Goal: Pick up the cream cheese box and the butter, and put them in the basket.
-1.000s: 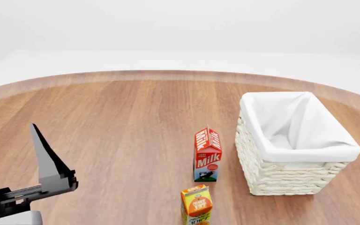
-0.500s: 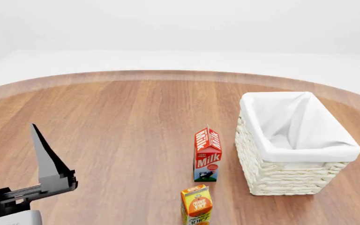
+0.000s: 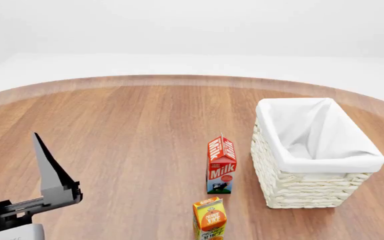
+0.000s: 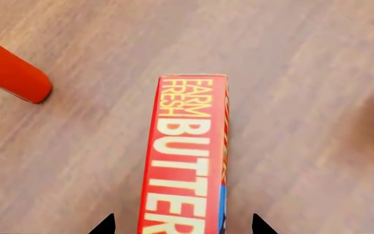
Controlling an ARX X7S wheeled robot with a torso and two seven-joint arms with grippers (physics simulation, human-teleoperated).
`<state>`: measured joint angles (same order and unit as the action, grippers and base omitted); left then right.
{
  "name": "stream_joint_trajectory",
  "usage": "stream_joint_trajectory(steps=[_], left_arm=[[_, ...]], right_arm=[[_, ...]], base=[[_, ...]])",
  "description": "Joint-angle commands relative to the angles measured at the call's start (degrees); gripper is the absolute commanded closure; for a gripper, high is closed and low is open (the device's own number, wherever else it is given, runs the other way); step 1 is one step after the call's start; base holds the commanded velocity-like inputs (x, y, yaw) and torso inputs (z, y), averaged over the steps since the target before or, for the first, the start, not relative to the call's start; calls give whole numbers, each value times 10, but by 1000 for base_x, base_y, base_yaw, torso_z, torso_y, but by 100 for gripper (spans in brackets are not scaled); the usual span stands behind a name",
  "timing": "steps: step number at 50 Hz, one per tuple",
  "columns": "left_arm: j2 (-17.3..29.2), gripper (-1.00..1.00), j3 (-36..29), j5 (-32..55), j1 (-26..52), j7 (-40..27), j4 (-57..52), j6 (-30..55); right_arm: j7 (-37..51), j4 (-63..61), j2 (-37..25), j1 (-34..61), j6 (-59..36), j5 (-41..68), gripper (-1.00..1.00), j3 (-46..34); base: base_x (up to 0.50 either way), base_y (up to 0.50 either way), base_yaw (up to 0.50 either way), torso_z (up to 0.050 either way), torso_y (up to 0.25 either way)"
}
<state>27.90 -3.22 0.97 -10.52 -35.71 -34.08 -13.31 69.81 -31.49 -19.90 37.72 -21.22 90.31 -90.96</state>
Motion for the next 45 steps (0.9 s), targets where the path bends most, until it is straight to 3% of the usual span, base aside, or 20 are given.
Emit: stream_joint_trajectory(steps=[1, 45], left_arm=[[0, -100, 0, 0, 1, -1, 2, -1], [3, -100, 0, 1, -3, -5, 2, -4]], right_arm=[[-12, 12, 1, -2, -1, -1, -100, -1], [-74, 90, 15, -23, -7, -30, -100, -20]], base=[[0, 0, 0, 0, 0], [0, 0, 0, 0, 0]])
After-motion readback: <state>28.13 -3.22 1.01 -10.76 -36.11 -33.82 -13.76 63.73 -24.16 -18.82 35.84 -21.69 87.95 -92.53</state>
